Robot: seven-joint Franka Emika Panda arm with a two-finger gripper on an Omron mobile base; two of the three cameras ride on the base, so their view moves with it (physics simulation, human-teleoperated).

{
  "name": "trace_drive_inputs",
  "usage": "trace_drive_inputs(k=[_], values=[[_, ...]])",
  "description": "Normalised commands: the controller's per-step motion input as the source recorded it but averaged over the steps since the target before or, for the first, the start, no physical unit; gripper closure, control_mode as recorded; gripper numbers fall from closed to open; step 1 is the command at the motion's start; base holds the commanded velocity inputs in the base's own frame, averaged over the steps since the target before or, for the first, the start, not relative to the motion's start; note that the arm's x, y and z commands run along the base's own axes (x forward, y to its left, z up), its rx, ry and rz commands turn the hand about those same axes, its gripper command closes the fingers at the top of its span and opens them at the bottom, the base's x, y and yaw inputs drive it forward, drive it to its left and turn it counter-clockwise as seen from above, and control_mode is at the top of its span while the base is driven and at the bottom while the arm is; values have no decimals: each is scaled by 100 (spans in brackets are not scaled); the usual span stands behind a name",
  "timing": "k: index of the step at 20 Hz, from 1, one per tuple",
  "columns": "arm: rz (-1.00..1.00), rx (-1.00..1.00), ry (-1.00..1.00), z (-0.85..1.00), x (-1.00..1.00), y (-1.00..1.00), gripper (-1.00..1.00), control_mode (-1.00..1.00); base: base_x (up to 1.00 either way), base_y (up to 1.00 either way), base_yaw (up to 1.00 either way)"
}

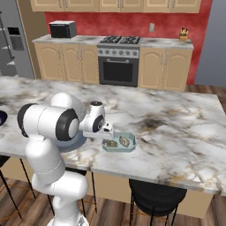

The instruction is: Place two dumplings into each of the tupperware containers and then place the containers in the fridge.

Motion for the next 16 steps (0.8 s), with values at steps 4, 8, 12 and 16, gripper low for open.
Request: trace_drive_inputs(k=[4, 8, 12, 16], values=[[0, 0, 0, 0, 0, 0, 100, -100, 0, 0, 0], [0, 0, 0, 0, 0, 0, 100, -100, 0, 0, 0], [0, 0, 0, 12, 0, 0, 100, -100, 0, 0, 0], [3, -8, 0, 77, 0, 6, 100, -100, 0, 0, 0]])
